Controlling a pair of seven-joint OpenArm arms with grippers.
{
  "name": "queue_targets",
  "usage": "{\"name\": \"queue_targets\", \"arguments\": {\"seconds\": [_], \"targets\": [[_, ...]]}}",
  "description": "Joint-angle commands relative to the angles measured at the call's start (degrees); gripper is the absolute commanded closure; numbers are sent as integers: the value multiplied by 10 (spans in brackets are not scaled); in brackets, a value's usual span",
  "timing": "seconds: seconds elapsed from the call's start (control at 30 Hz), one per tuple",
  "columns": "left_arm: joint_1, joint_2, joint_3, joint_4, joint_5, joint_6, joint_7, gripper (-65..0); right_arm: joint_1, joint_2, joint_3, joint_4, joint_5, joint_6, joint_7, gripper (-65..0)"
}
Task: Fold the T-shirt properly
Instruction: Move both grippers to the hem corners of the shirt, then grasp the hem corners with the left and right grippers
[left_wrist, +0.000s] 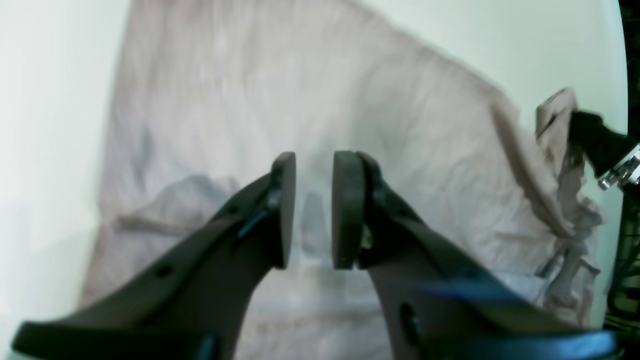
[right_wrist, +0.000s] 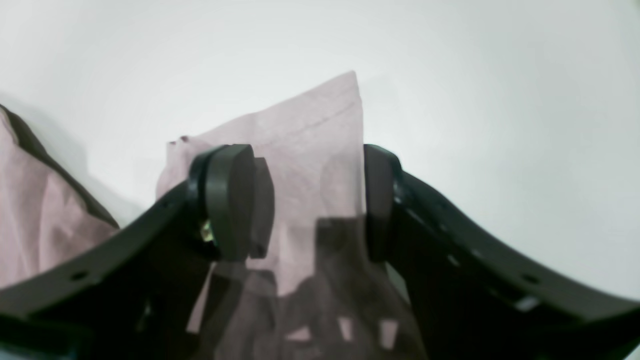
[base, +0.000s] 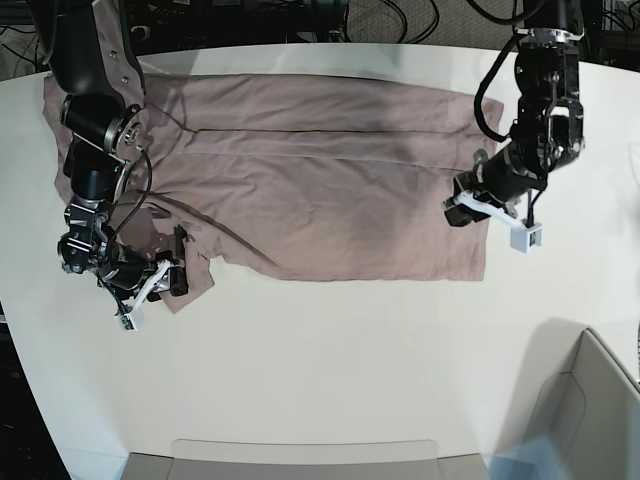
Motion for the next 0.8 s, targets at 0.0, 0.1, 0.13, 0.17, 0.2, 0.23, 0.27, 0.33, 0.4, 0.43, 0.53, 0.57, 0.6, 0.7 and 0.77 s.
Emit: {"name": "queue_targets", "arguments": {"seconds": [0.0, 0.1, 0.13, 0.17, 0.2, 0.23, 0.27, 0.33, 0.4, 0.43, 0.53, 0.57, 0.6, 0.7, 0.77], "targets": [[-25, -17, -3, 5, -4, -3, -9, -170, 1, 6, -2, -2, -35, 7, -49, -324], [-67, -31, -3, -16, -5, -4, 15, -190, 0, 7, -2, -2, -36, 7, -49, -324], [-84, -35, -3, -27, -5, -7, 30, -194, 0, 12, -2, -2, -36, 7, -49, -324], [-101, -35, -3, -42, -4, -25, 41, -198, 0, 15, -2, -2, -36, 7, -49, -324], [-116, -35, -3, -55, -3, -48, 49, -198, 0, 16, -2, -2, -36, 7, -49, -324], [-129, -35, -5, -75, -2, -80, 52, -199, 0, 16, -3, -2, -36, 7, -48, -324], [-139, -35, -8, -93, -2, -107, 53, -200, 0, 17, -3, -2, -36, 7, -48, -324], [-157, -35, -8, -136, -1, -152, 51, -201, 0, 17, -3, -2, -36, 7, -48, -324], [-180, -35, -5, -188, -1, -189, 38, -201, 0, 18, -3, -2, -36, 7, -48, -324], [-187, -35, -4, -207, 0, -200, 26, -201, 0, 19, -3, -2, -36, 7, -48, -324], [-211, -35, -3, -265, 39, -225, 1, -201, 0, 19, -3, -2, -36, 7, -48, -324], [-222, -32, -3, -285, 62, -238, -5, -202, 0, 19, -3, -2, -36, 7, -48, -324], [-231, -31, 4, -301, 82, -247, -8, -202, 0, 19, -3, -2, -36, 7, -48, -324], [-264, -30, 33, -351, 144, -275, -31, -202, 1, 19, -3, -2, -36, 7, -48, -324], [-279, -30, 39, -388, 173, -292, -50, -202, 1, 19, -3, -2, -36, 7, -48, -324]]}}
